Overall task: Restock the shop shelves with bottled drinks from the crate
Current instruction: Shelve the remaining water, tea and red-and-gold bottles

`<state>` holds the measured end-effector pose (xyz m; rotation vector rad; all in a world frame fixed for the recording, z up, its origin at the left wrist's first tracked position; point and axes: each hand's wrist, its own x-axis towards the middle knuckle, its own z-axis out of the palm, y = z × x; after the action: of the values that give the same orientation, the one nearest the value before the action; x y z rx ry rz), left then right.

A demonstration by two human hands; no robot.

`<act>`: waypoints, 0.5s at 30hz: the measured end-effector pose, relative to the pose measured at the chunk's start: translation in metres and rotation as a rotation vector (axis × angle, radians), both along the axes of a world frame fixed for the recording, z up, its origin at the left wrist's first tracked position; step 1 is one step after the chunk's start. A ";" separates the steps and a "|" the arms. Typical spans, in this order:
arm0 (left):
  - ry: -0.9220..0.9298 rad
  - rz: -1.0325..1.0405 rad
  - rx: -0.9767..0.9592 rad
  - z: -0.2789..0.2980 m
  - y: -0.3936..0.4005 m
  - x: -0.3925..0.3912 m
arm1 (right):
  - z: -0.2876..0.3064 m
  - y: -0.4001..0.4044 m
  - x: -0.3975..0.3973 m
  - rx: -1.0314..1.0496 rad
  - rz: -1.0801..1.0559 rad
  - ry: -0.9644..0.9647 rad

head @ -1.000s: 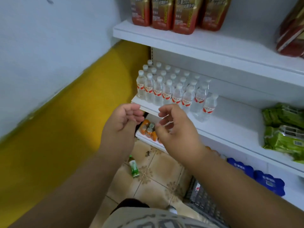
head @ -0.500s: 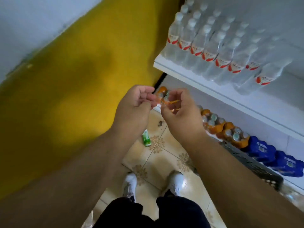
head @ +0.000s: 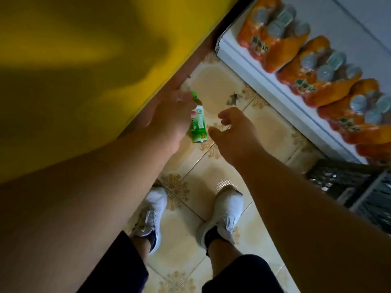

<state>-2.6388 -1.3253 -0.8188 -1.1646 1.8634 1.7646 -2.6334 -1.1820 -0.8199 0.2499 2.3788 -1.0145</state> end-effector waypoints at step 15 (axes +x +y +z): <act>-0.275 -0.196 -0.123 -0.254 0.011 -0.010 | -0.275 -0.011 -0.038 0.071 0.151 -0.372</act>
<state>-2.6488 -1.3140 -1.0729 -1.1565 1.8673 1.3300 -2.6716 -1.1930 -1.0947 0.2554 2.0627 -0.7412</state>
